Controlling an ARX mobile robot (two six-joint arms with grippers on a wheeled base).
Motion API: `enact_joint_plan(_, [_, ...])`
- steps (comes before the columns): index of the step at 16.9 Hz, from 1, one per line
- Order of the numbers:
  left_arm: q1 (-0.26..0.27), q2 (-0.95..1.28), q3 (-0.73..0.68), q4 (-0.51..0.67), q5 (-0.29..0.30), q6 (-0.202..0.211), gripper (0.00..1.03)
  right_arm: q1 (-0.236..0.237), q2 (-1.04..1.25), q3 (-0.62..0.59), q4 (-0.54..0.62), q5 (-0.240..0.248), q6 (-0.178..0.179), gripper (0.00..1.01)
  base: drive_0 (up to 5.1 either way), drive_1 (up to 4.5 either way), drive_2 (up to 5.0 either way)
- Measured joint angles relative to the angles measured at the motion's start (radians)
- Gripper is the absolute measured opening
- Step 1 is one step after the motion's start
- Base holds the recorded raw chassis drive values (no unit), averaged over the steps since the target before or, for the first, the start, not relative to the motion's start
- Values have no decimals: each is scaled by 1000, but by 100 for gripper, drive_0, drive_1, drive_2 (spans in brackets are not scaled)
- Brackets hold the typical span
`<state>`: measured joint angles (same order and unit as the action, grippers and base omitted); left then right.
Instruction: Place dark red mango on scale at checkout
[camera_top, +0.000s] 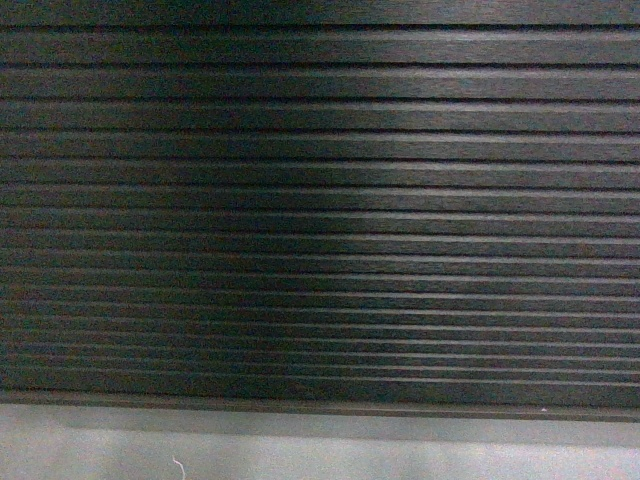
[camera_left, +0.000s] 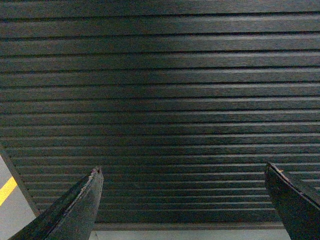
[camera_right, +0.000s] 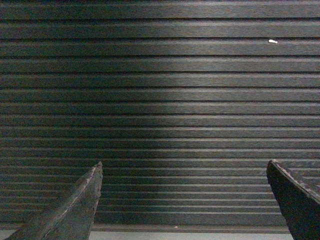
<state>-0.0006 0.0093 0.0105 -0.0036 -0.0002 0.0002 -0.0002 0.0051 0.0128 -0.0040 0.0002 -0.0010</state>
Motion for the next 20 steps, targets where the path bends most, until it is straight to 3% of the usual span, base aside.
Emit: enact_joint_plan(20, [0, 0, 0, 0, 0, 0, 98, 0, 0, 0, 1, 0, 0, 98, 0, 0, 0])
